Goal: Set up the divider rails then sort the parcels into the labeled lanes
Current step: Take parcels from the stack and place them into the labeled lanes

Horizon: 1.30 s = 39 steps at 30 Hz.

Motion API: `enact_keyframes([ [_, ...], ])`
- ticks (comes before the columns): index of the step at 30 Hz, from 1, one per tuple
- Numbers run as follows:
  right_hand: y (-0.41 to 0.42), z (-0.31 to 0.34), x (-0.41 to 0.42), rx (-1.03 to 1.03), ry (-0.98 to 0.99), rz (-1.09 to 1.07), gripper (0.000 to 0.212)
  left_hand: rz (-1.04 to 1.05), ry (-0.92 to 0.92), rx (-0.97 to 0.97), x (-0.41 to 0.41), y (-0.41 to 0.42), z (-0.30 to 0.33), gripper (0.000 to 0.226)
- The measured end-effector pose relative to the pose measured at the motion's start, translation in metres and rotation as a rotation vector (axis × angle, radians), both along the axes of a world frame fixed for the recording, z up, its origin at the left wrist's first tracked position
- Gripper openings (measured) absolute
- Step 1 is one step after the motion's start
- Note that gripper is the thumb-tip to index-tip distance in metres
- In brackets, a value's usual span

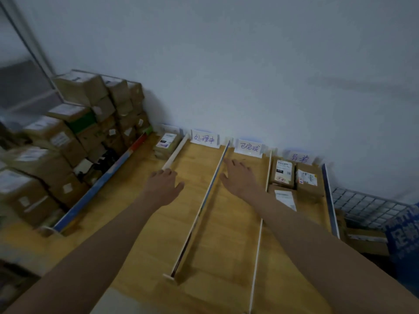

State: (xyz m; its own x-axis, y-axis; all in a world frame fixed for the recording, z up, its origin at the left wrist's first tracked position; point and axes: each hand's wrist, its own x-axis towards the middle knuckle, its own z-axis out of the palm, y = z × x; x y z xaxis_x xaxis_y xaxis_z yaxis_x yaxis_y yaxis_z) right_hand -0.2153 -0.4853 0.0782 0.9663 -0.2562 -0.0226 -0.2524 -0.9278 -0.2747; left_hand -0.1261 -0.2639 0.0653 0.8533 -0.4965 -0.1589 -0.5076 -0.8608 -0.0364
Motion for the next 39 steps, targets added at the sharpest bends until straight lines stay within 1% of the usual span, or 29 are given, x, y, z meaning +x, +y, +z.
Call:
enact_keyframes([
  [6,0.112,0.005,0.027,-0.003,-0.019,0.042,0.051,0.089,-0.013,0.009,0.013,0.126,0.015,0.057],
  [9,0.162,0.006,0.038,-0.015,-0.020,0.056,0.049,0.135,0.014,0.036,0.021,0.182,0.020,0.056],
  [12,0.206,0.007,0.049,-0.005,-0.020,0.072,0.049,0.161,0.011,0.049,0.027,0.227,0.027,0.056],
  [16,0.252,0.012,0.067,0.004,-0.021,0.088,0.050,0.151,-0.017,0.006,0.033,0.274,0.034,0.054],
  [19,0.280,0.020,0.089,0.010,-0.030,0.102,0.047,0.177,-0.046,-0.025,0.048,0.301,0.039,0.055],
  [23,0.310,0.029,0.127,0.010,-0.055,0.134,0.044,0.206,-0.039,-0.060,0.079,0.329,0.046,0.055],
  [26,0.329,0.036,0.160,0.001,-0.072,0.153,0.039,0.213,-0.062,-0.070,0.108,0.343,0.049,0.050],
  [28,0.339,0.040,0.185,0.008,-0.085,0.170,0.040,0.240,-0.065,-0.079,0.129,0.350,0.054,0.047],
  [31,0.347,0.042,0.228,0.059,-0.099,0.162,0.043,0.207,-0.103,-0.017,0.156,0.357,0.063,0.045],
  [33,0.353,0.044,0.256,0.113,-0.101,0.146,0.047,0.161,-0.136,0.051,0.176,0.363,0.070,0.048],
  [34,0.356,0.046,0.270,0.134,-0.105,0.141,0.049,0.165,-0.146,0.054,0.189,0.368,0.074,0.050],
  [37,0.363,0.053,0.309,0.141,-0.123,0.135,0.044,0.215,-0.166,-0.014,0.237,0.388,0.078,0.056],
  [39,0.366,0.059,0.332,0.137,-0.133,0.124,0.040,0.223,-0.181,-0.044,0.265,0.398,0.081,0.055],
])
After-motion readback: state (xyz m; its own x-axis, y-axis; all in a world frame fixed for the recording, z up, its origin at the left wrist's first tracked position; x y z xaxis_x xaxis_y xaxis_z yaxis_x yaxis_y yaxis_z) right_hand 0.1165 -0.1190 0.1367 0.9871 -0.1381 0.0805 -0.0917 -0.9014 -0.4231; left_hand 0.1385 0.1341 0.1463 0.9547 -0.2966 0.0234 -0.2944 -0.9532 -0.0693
